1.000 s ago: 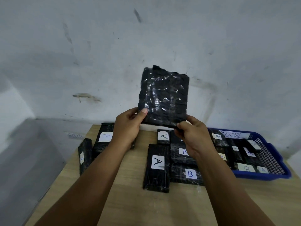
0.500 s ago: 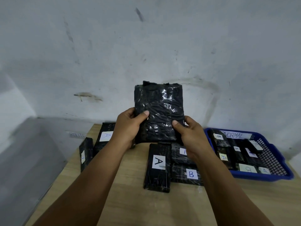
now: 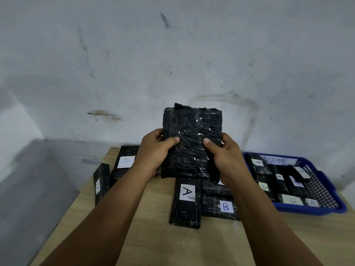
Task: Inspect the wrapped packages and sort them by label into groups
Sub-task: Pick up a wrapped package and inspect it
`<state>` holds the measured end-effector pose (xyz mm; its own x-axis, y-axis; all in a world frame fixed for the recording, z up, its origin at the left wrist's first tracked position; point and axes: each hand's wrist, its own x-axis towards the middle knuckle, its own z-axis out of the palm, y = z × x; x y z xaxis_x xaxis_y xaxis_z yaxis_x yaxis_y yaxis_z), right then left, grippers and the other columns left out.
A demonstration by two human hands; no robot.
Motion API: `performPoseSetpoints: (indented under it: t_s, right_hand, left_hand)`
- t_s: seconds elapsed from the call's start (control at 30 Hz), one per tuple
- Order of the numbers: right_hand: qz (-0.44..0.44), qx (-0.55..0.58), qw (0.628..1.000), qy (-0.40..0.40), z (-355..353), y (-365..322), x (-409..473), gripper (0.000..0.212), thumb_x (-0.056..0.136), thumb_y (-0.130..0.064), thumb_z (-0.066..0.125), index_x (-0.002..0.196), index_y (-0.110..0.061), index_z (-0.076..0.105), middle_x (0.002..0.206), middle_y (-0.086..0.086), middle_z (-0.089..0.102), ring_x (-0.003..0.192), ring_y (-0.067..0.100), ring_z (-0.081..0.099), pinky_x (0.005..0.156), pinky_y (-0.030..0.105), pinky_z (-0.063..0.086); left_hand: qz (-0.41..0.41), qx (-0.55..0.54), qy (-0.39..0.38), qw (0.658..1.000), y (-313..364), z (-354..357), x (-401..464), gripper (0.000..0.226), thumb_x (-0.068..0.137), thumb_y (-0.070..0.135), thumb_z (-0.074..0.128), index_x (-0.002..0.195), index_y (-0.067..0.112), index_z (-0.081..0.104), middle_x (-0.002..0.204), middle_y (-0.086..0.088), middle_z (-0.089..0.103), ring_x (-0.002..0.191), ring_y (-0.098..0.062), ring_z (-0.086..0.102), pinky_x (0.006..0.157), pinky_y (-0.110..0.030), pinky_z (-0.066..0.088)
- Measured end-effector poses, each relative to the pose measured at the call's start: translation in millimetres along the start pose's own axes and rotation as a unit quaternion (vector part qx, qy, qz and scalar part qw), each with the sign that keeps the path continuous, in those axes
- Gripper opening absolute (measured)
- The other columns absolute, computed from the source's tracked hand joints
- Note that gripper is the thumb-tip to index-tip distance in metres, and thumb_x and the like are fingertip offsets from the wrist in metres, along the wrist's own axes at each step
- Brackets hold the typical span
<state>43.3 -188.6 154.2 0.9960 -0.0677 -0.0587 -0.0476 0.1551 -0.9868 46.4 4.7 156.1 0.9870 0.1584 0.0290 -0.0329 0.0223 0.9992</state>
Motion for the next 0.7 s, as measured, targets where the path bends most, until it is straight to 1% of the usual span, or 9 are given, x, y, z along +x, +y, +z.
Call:
performPoseSetpoints:
  t_s: [0.07, 0.13, 0.23, 0.33, 0.37, 0.43, 0.53, 0.6, 0.7]
  right_hand:
    - [-0.002, -0.013, 1.0, -0.018, -0.6, 0.2, -0.4, 0.02, 0.099, -0.012, 0.07, 0.118, -0.019, 0.068, 0.109, 0.008, 0.079, 0.103, 0.028, 0.077, 0.092, 0.05, 0.061]
    - [0.004, -0.026, 0.999, -0.034, -1.5, -0.8, -1.7, 0.022, 0.098, -0.013, 0.072, 0.119, -0.019, 0.069, 0.109, 0.007, 0.08, 0.103, 0.028, 0.077, 0.094, 0.051, 0.061]
    - [0.007, -0.035, 0.999, -0.028, -2.0, -4.0, -3.9, 0.022, 0.095, -0.02, 0.075, 0.117, -0.018, 0.07, 0.104, 0.006, 0.08, 0.097, 0.025, 0.078, 0.091, 0.051, 0.062]
    - [-0.026, -0.037, 0.999, 0.001, -2.3, -6.8, -5.6, 0.025, 0.093, -0.038, 0.077, 0.114, -0.027, 0.072, 0.107, -0.003, 0.08, 0.1, 0.019, 0.077, 0.092, 0.05, 0.062]
    - [-0.036, -0.029, 0.999, 0.008, -1.7, -8.5, -6.7, 0.023, 0.094, -0.04, 0.076, 0.113, -0.029, 0.071, 0.108, -0.005, 0.079, 0.101, 0.017, 0.076, 0.091, 0.05, 0.062]
    - [-0.056, -0.007, 0.998, 0.008, -1.0, -11.4, -8.5, 0.02, 0.097, -0.033, 0.073, 0.115, -0.025, 0.07, 0.111, -0.004, 0.079, 0.105, 0.018, 0.076, 0.093, 0.051, 0.061]
    - [-0.082, -0.01, 0.997, -0.002, -1.6, -12.0, -9.3, 0.018, 0.099, -0.022, 0.07, 0.117, -0.02, 0.069, 0.114, 0.001, 0.078, 0.109, 0.021, 0.074, 0.098, 0.049, 0.059]
    - [-0.096, -0.033, 0.995, -0.012, -2.5, -10.9, -10.3, 0.018, 0.099, -0.021, 0.07, 0.117, -0.021, 0.069, 0.114, 0.0, 0.078, 0.11, 0.019, 0.074, 0.1, 0.047, 0.059]
    - [-0.087, -0.038, 0.995, -0.029, -0.6, -11.7, -13.9, 0.024, 0.096, -0.027, 0.073, 0.119, -0.02, 0.07, 0.113, -0.001, 0.078, 0.109, 0.016, 0.074, 0.099, 0.044, 0.059]
  left_hand:
    - [0.019, 0.008, 0.009, 1.0, 3.7, -0.6, 2.9, 0.026, 0.089, 0.03, 0.077, 0.113, 0.022, 0.073, 0.104, 0.009, 0.078, 0.094, -0.008, 0.075, 0.086, -0.032, 0.058]
    - [0.041, 0.021, 0.028, 0.999, 6.2, -1.5, 6.0, 0.027, 0.086, 0.036, 0.078, 0.11, 0.025, 0.073, 0.106, 0.009, 0.078, 0.099, -0.012, 0.074, 0.092, -0.04, 0.058]
    - [0.055, 0.019, 0.028, 0.998, 5.2, -3.0, 8.0, 0.017, 0.09, 0.021, 0.077, 0.106, 0.026, 0.073, 0.103, 0.005, 0.079, 0.099, -0.015, 0.075, 0.096, -0.047, 0.058]
    - [0.069, 0.035, -0.006, 0.997, 4.3, -0.6, 4.3, 0.026, 0.091, 0.013, 0.075, 0.112, 0.028, 0.07, 0.103, 0.009, 0.078, 0.099, -0.01, 0.074, 0.096, -0.041, 0.058]
    - [0.075, 0.036, -0.015, 0.996, 4.8, 0.4, 1.6, 0.029, 0.091, 0.012, 0.075, 0.113, 0.029, 0.069, 0.104, 0.01, 0.078, 0.099, -0.008, 0.074, 0.096, -0.038, 0.058]
    - [0.078, 0.02, -0.023, 0.996, 5.6, 1.2, -1.2, 0.031, 0.091, 0.011, 0.075, 0.116, 0.027, 0.068, 0.107, 0.009, 0.077, 0.101, -0.007, 0.073, 0.096, -0.036, 0.058]
    - [0.074, -0.009, -0.02, 0.997, 11.4, 2.2, -2.7, 0.021, 0.092, 0.026, 0.075, 0.113, 0.021, 0.073, 0.106, 0.004, 0.078, 0.102, -0.013, 0.074, 0.096, -0.042, 0.058]
    - [0.069, -0.034, -0.004, 0.997, 13.7, 3.4, 0.0, 0.019, 0.093, 0.033, 0.074, 0.106, 0.018, 0.076, 0.103, 0.0, 0.079, 0.101, -0.018, 0.075, 0.097, -0.046, 0.058]
    - [0.054, -0.084, 0.009, 0.995, 13.9, 2.2, 4.5, 0.01, 0.09, 0.025, 0.076, 0.095, 0.017, 0.078, 0.099, -0.008, 0.079, 0.1, -0.026, 0.075, 0.099, -0.05, 0.056]
